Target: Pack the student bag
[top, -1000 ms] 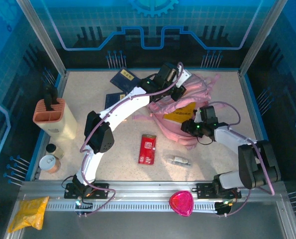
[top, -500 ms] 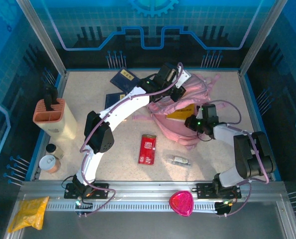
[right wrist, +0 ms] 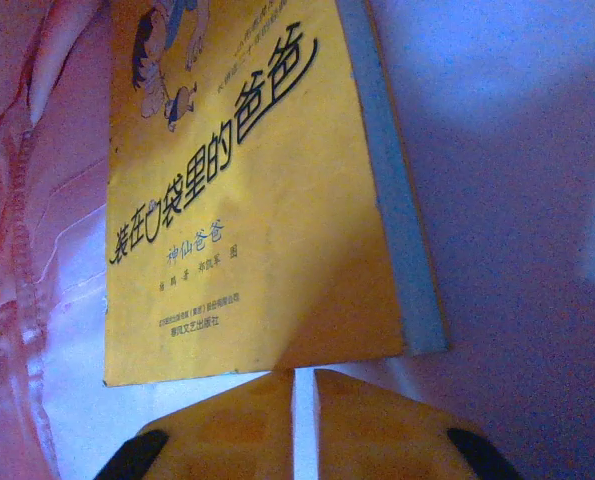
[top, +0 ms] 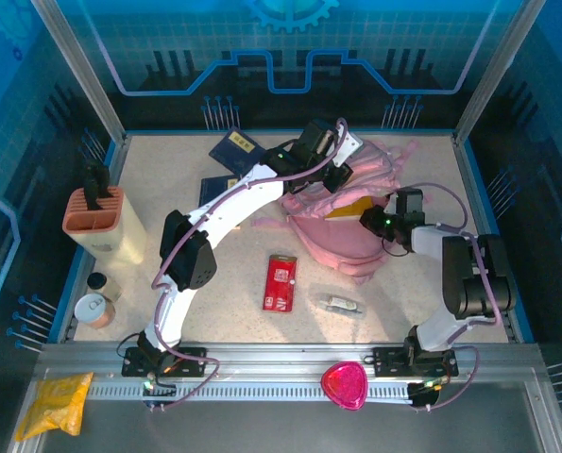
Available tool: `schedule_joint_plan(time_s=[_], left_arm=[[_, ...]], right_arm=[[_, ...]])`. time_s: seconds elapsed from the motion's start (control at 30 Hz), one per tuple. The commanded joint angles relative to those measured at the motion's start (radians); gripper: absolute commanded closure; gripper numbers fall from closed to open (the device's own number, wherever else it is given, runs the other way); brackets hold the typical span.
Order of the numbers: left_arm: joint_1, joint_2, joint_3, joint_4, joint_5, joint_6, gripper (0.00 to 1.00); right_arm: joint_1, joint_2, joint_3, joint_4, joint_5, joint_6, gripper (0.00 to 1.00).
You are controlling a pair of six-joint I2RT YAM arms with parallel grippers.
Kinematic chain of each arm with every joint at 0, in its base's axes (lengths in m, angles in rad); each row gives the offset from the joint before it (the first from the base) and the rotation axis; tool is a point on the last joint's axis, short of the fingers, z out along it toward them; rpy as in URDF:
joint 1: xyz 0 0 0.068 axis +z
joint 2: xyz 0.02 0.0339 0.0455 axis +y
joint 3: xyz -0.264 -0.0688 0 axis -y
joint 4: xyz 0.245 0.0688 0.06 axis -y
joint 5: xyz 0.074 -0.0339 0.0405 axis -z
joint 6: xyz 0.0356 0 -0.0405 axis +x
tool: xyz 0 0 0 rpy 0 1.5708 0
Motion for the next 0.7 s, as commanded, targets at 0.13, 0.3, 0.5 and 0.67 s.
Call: schedule_joint_plan(time_s=[0.13,0.3,0.5,0.67], left_arm=[[0.003,-0.054,0.025,0.083,0.021,-0.020,1.00],[0.000,-0.033,0.015,0.060,0.003,-0.070,1.00],[-0.011,-0.042,-0.078,0.068,-0.006,-0.148,1.00],[-0.033,-0.041,-0.113,0.018,-0.028,-0.176,0.81]], right_arm=[[-0.017,-0.227,-0.099,-0.186,-0.026,0.003,0.74],[-0.017,-0.484,-0.113,-0.471,0.086,-0.008,0.56],[-0.009,-0.749,-0.056,-0.734,0.138,-0.031,0.41],[0.004,-0.868,0.019,-0.868,0.139,-0.066,0.33]])
